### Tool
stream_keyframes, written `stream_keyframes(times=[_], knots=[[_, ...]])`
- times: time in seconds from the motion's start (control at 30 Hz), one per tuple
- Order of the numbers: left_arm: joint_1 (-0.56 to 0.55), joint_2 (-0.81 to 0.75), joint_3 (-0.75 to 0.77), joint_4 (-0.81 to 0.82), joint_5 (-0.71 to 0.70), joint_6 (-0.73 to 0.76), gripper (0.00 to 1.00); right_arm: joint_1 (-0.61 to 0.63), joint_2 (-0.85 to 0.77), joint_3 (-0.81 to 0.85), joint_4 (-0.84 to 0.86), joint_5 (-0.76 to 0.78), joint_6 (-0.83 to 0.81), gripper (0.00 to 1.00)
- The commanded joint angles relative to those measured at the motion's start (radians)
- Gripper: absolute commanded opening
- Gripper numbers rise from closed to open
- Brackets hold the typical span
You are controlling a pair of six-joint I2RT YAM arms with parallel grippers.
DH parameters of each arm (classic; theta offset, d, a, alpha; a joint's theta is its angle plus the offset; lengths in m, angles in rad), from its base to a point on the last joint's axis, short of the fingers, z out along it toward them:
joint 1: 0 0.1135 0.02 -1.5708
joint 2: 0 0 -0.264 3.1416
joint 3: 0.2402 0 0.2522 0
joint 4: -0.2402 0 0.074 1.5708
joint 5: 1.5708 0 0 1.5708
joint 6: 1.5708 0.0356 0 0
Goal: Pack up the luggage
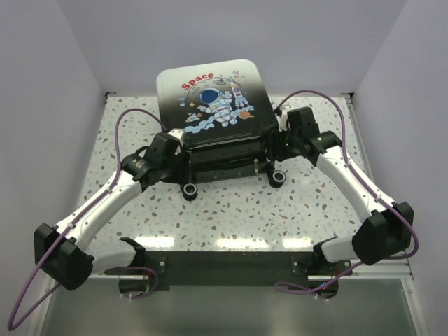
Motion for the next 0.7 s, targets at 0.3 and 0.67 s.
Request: stream_keyframes(times=[0.3,0.67], knots=[[0.010,0.001,0.027,0.287,-0.046,0.015,0.00,-0.093,0.094,0.199,0.113,-0.053,-0.126,0.00],[-0.016,-0.126,-0.093,0.296,0.041,0.055,0.00,-0.115,-0.258,-0.048,-0.062,-0.126,-0.206,0.70]])
